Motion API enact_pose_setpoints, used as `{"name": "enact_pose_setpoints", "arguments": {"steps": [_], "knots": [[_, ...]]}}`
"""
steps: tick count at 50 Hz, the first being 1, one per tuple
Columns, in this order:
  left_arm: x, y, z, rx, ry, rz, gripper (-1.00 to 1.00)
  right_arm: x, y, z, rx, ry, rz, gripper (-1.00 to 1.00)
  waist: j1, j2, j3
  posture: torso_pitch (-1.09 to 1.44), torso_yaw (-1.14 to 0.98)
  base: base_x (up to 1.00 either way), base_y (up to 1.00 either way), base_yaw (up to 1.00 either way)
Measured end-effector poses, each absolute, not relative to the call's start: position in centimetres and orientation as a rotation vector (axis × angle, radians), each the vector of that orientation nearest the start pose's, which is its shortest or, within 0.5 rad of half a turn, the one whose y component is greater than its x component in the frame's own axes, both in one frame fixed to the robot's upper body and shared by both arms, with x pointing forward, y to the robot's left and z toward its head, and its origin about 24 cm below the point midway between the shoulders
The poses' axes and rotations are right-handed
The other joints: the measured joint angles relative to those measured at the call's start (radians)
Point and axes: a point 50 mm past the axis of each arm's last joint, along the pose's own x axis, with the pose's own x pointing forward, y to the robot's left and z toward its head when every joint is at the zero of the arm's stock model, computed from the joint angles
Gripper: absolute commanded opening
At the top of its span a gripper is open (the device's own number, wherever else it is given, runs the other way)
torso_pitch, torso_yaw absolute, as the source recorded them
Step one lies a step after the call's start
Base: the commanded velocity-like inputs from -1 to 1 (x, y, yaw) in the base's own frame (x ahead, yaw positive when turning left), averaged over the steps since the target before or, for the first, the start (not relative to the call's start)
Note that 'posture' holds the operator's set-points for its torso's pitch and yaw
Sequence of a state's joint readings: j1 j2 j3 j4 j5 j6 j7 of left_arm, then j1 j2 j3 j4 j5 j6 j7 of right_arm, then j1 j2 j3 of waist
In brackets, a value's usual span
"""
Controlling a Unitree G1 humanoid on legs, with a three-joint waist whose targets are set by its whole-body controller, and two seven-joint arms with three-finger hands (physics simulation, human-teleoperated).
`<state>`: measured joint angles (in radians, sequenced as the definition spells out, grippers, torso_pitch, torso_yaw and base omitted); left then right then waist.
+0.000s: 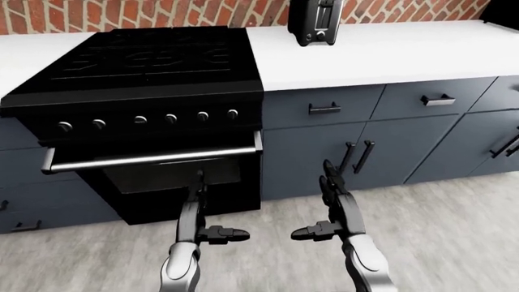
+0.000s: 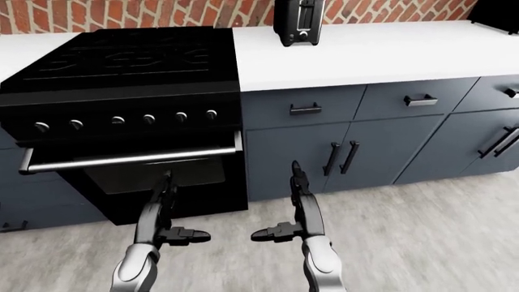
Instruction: Navigate to the microwave.
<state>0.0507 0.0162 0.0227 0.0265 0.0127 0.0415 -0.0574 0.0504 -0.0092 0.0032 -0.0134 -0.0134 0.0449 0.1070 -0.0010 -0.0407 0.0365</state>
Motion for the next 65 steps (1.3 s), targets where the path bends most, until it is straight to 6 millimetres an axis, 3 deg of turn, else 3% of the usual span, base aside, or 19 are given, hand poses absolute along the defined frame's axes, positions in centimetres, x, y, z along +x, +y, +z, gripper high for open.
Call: {"name": "enact_pose_setpoints", "arguments": {"steps": [2,4,7,12,15,20,30,32,34,36,40,43,48,55,58,59,63,65], "knots": [[24.2,15.8,2.1,0.024,0.108,-0.021,1.00,24.3,-14.7,2.9,-0.019,0.077,0.099,1.00,-0.003,-0.030,-0.006,0.00,0.00,0.00,0.26,0.00],[24.2,15.4,1.9,0.016,0.118,-0.033,1.00,24.3,-15.2,2.5,-0.026,0.094,0.086,1.00,-0.015,-0.010,0.001,0.00,0.00,0.00,0.25,0.00],[24.0,15.2,1.4,0.015,0.145,-0.044,1.00,24.1,-15.5,2.0,-0.026,0.123,0.073,1.00,-0.018,-0.014,-0.012,0.00,0.00,0.00,0.25,0.00],[24.3,15.4,2.0,0.018,0.111,-0.038,1.00,24.2,-15.3,2.6,-0.028,0.093,0.078,1.00,-0.015,0.051,-0.001,0.00,0.00,0.00,0.25,0.00],[24.3,15.4,2.2,0.018,0.100,-0.039,1.00,24.2,-15.2,2.8,-0.028,0.086,0.083,1.00,-0.014,0.114,-0.007,0.00,0.00,0.00,0.26,0.00],[24.0,16.4,1.5,0.030,0.138,0.002,1.00,24.1,-14.2,2.0,-0.013,0.117,0.121,1.00,0.009,0.092,-0.007,0.00,0.00,0.00,0.26,0.00],[24.2,15.8,2.1,0.026,0.109,-0.021,1.00,24.3,-14.7,2.8,-0.020,0.081,0.101,1.00,-0.003,-0.029,-0.006,0.00,0.00,0.00,0.26,0.00],[24.2,15.4,1.9,0.017,0.119,-0.032,1.00,24.2,-15.1,2.5,-0.027,0.095,0.089,1.00,-0.015,-0.008,-0.001,0.00,0.00,0.00,0.26,0.00],[24.0,15.2,1.5,0.015,0.140,-0.043,1.00,24.0,-15.4,2.0,-0.027,0.119,0.076,1.00,-0.018,-0.015,-0.008,0.00,0.00,0.00,0.25,0.00],[24.0,15.2,1.5,0.016,0.141,-0.044,1.00,24.1,-15.4,2.0,-0.028,0.122,0.074,1.00,-0.017,-0.007,-0.013,0.00,0.00,0.00,0.25,0.00],[24.2,15.3,2.1,0.018,0.110,-0.039,1.00,24.3,-15.3,2.5,-0.029,0.096,0.080,1.00,-0.015,0.049,-0.001,0.00,0.00,0.00,0.25,0.00],[24.3,15.3,2.3,0.018,0.101,-0.039,1.00,24.3,-15.2,2.6,-0.029,0.088,0.084,1.00,-0.014,0.111,-0.006,0.00,0.00,0.00,0.26,0.00],[24.0,16.4,1.6,0.030,0.137,0.002,1.00,24.1,-14.2,2.1,-0.014,0.115,0.124,1.00,0.009,0.091,-0.007,0.00,0.00,0.00,0.26,0.00],[24.1,15.8,1.9,0.026,0.120,-0.021,1.00,24.3,-14.8,2.7,-0.022,0.087,0.099,1.00,-0.001,0.013,0.001,0.00,0.00,0.00,0.26,0.00],[24.3,15.8,2.0,0.026,0.111,-0.023,1.00,24.4,-14.7,2.8,-0.022,0.080,0.104,1.00,-0.004,-0.029,-0.006,0.00,0.00,0.00,0.26,0.00],[24.4,15.5,1.9,0.019,0.114,-0.029,1.00,24.4,-14.9,2.7,-0.028,0.084,0.099,1.00,-0.013,-0.013,-0.001,0.00,0.00,0.00,0.26,0.00],[24.1,15.1,1.2,0.016,0.149,-0.049,1.00,24.1,-15.4,1.9,-0.028,0.124,0.076,1.00,-0.018,-0.014,-0.012,0.00,0.00,0.00,0.26,0.00],[24.2,15.2,1.5,0.017,0.138,-0.046,1.00,24.2,-15.4,2.2,-0.030,0.114,0.077,1.00,-0.016,0.006,-0.010,0.00,0.00,0.00,0.25,0.00]]}}
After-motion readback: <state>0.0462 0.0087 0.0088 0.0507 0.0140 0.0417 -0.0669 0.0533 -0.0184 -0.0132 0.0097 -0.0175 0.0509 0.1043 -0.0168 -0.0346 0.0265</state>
